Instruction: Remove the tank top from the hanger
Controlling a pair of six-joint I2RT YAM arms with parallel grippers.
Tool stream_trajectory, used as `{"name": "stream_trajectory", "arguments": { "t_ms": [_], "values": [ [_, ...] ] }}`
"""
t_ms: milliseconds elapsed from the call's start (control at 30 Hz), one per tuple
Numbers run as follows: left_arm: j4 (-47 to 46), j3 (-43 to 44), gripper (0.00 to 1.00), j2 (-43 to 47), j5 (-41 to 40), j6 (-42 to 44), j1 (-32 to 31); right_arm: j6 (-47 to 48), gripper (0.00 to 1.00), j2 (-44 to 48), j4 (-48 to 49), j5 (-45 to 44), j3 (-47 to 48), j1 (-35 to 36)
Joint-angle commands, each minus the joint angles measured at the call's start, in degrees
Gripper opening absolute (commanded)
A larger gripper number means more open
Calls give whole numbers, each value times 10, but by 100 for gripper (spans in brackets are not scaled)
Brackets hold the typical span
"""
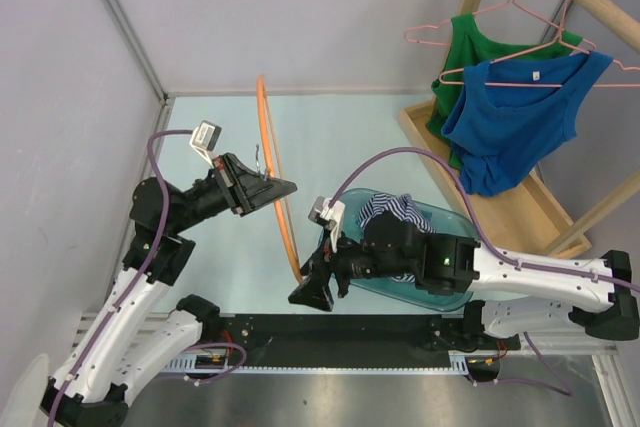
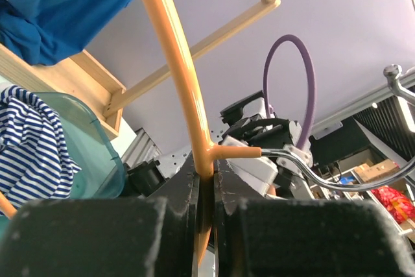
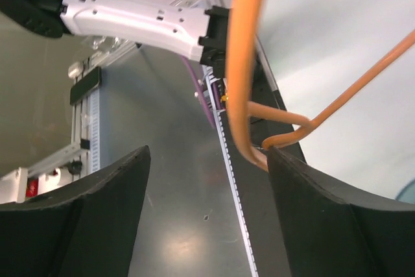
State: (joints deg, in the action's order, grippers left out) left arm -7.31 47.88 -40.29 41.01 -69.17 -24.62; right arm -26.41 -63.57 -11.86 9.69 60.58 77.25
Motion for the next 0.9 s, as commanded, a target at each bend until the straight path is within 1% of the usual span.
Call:
{"name": "stream_trajectory", "arguments": {
  "t_ms": [0,33,67,100,367,433,467,500,567,700,733,867],
  "values": [
    [-51,-4,0,11,11,-31,-5,34,70,-5,58,-11,27,16],
    [-51,-4,0,12,11,-33,-6,33,68,-8,61,-11,29,17],
    [-51,-5,0,11,11,-35,-5,31,67,-12,63,-11,28,19],
    [-54,-5,0,11,12,-42,-5,32,63,-15,67,-13,26,23],
    [-57,-8,0,24,10,-57,-5,63,64,10,48,-96,21,38],
    [-53,-8,0,27,10,-53,-5,66,65,15,9,-133,46,38],
    [-46,-7,0,27,13,-47,-5,75,65,17,-30,-158,63,38],
    [-44,-7,0,27,14,-45,-5,80,66,16,-43,-161,85,38],
    [-43,-9,0,28,18,-44,-5,92,70,15,-51,-155,99,38],
    [-43,-6,0,30,20,-45,-6,103,71,-10,-48,-136,122,38],
    [-43,-5,0,31,19,-45,-5,102,70,-15,-38,-128,120,37],
    [-43,3,0,36,21,-52,-5,88,64,-35,33,-87,93,38]
  ]
}}
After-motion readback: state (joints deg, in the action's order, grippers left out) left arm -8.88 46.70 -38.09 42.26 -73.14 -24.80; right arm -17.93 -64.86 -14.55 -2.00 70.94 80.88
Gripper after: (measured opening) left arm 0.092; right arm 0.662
